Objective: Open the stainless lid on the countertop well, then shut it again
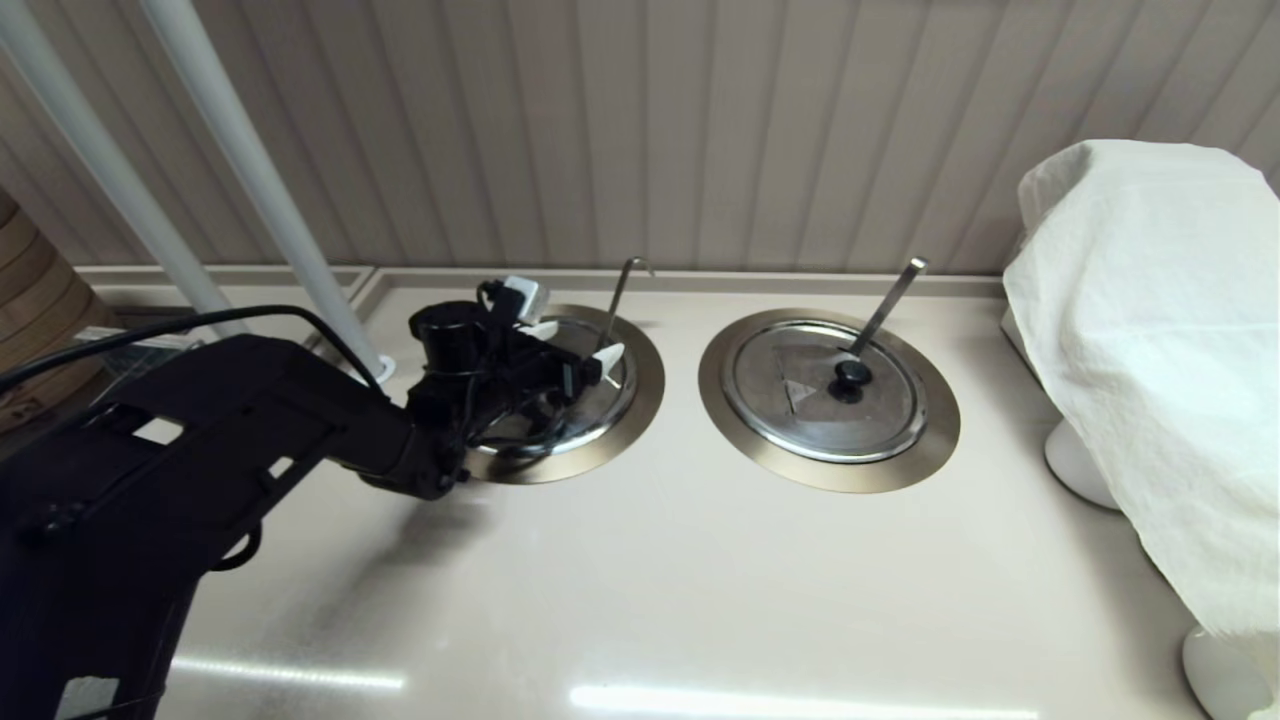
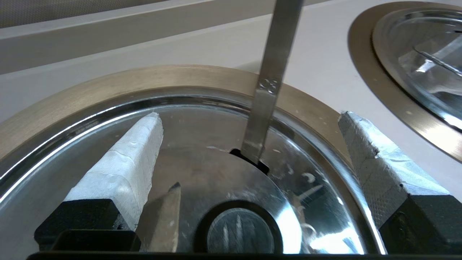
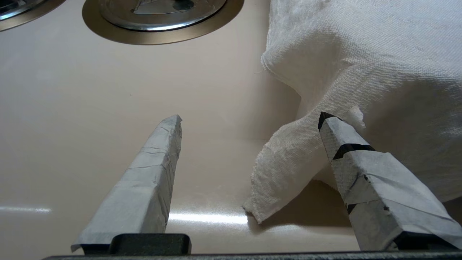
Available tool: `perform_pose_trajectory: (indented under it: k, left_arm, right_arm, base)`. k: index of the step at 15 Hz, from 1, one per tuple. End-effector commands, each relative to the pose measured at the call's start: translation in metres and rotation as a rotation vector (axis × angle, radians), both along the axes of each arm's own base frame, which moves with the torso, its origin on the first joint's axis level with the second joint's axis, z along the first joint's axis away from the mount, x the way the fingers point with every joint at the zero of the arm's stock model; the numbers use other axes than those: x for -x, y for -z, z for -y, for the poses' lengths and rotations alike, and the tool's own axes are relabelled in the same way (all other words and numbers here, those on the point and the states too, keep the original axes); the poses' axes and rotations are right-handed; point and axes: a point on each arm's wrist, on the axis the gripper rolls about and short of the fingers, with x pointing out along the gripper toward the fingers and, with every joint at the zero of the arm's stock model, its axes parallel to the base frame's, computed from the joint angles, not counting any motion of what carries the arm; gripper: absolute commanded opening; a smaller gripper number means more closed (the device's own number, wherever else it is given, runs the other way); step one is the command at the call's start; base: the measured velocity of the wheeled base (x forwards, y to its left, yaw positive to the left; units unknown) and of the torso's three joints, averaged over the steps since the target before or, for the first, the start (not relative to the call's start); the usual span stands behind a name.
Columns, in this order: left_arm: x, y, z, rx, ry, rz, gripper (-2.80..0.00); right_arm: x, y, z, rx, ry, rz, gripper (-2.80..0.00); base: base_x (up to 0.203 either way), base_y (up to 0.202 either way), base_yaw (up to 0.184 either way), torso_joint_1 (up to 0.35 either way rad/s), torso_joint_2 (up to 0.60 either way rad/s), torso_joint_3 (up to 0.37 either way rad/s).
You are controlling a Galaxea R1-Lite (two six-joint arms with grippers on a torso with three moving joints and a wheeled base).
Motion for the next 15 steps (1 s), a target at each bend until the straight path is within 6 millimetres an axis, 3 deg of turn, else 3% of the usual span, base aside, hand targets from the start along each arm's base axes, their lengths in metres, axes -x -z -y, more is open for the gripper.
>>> perform_pose_trajectory:
  k: [1, 4, 5, 7, 9, 15]
  left_arm:
    - [0.029, -0.036, -0.014, 0.009, -0.010, 0.033, 0.00]
    - [0.089, -0.091, -0.038, 0.025, -0.056, 0.078, 0.00]
    - [0.113, -0.109, -0.046, 0.030, -0.084, 0.090, -2.80]
    - [0.162, -0.134, -0.062, 0.034, -0.158, 0.086, -2.80]
    - [0.210, -0.145, -0.080, 0.008, -0.290, 0.012, -2.80]
    - [0.356, -0.132, -0.130, -0.042, -0.596, -0.084, -2.80]
  right_arm:
    - [0.000, 0.000, 0.000, 0.000, -0.001, 0.000, 0.00]
    - [0.000, 0.000, 0.000, -0.001, 0.000, 0.001, 0.00]
    - [0.000, 0.000, 0.000, 0.000, 0.000, 0.001, 0.00]
    - [0.000, 0.000, 0.000, 0.000, 0.000, 0.001, 0.00]
    - [0.000, 0.000, 0.000, 0.000, -0.001, 0.001, 0.00]
    - [0.000, 0.000, 0.000, 0.000, 0.000, 0.001, 0.00]
  base:
    - [0.000, 0.000, 0.000, 0.000, 0.00, 0.000]
    - [0.000, 0.000, 0.000, 0.000, 0.00, 0.000]
    - [0.000, 0.000, 0.000, 0.000, 0.00, 0.000]
    - [0.000, 0.000, 0.000, 0.000, 0.00, 0.000]
    - [0.000, 0.000, 0.000, 0.000, 0.00, 0.000]
    - [0.000, 0.000, 0.000, 0.000, 0.00, 0.000]
